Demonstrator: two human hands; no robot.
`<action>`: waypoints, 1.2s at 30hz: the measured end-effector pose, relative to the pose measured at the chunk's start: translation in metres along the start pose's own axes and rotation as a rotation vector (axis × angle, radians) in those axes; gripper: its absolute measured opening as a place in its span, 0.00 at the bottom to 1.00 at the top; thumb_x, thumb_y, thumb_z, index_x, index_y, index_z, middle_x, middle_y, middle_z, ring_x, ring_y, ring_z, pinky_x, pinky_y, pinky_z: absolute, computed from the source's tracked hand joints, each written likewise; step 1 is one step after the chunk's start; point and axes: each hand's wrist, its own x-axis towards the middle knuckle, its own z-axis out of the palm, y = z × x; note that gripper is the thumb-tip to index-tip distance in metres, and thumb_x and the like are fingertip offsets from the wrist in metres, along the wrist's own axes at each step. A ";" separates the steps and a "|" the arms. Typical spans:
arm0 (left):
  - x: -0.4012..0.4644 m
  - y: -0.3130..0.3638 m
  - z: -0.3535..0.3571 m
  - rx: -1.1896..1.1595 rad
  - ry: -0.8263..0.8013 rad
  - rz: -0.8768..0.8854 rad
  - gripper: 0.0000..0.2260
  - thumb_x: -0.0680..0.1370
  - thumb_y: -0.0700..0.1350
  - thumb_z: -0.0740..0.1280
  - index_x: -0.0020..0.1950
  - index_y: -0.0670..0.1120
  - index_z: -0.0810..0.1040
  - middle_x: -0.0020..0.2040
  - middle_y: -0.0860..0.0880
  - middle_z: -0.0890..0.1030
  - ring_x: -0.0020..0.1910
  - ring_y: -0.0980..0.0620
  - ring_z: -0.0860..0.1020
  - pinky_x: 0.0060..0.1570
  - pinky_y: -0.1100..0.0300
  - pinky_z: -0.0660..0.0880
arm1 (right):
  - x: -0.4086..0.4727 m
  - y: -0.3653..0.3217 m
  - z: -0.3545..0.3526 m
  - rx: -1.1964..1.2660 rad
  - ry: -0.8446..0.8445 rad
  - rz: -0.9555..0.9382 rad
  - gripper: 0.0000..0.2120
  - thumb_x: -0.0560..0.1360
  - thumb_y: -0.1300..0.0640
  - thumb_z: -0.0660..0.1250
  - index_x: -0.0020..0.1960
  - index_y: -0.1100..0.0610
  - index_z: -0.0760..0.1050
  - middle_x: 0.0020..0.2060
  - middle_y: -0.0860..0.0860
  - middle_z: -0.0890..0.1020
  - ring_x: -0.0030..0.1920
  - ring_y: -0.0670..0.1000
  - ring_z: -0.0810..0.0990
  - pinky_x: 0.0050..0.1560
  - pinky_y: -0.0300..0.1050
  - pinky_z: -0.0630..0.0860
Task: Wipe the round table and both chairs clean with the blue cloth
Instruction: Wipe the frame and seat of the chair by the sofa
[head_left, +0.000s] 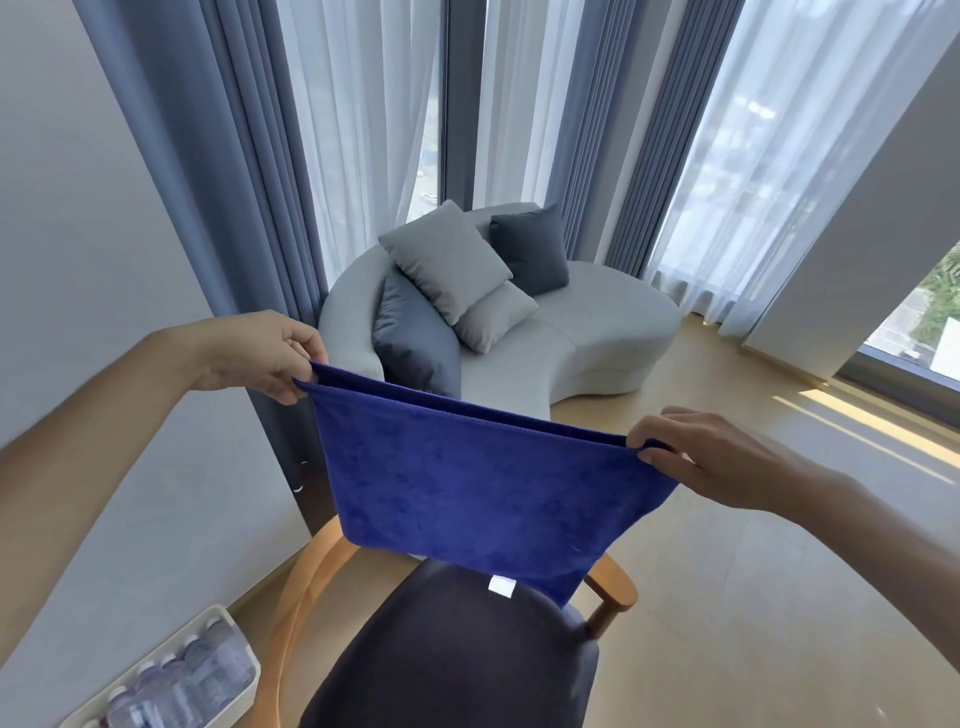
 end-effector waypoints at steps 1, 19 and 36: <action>0.000 0.001 -0.002 0.011 -0.014 -0.005 0.06 0.75 0.29 0.65 0.44 0.38 0.79 0.35 0.45 0.82 0.32 0.53 0.79 0.33 0.63 0.78 | 0.000 0.000 -0.001 0.010 0.000 -0.005 0.10 0.81 0.59 0.57 0.52 0.53 0.77 0.45 0.43 0.78 0.44 0.44 0.76 0.43 0.36 0.76; -0.008 0.011 -0.012 0.307 -0.091 -0.043 0.11 0.74 0.32 0.68 0.38 0.44 0.86 0.35 0.47 0.84 0.38 0.51 0.82 0.40 0.61 0.81 | -0.005 -0.003 -0.007 -0.139 -0.009 -0.034 0.11 0.81 0.58 0.56 0.58 0.55 0.75 0.50 0.47 0.81 0.44 0.43 0.77 0.45 0.32 0.77; -0.010 0.006 -0.013 0.229 -0.062 -0.070 0.11 0.74 0.29 0.66 0.41 0.40 0.86 0.40 0.43 0.85 0.45 0.45 0.84 0.54 0.50 0.80 | -0.006 -0.005 -0.008 -0.073 0.140 -0.127 0.11 0.74 0.74 0.63 0.47 0.61 0.80 0.41 0.52 0.82 0.40 0.46 0.76 0.37 0.40 0.78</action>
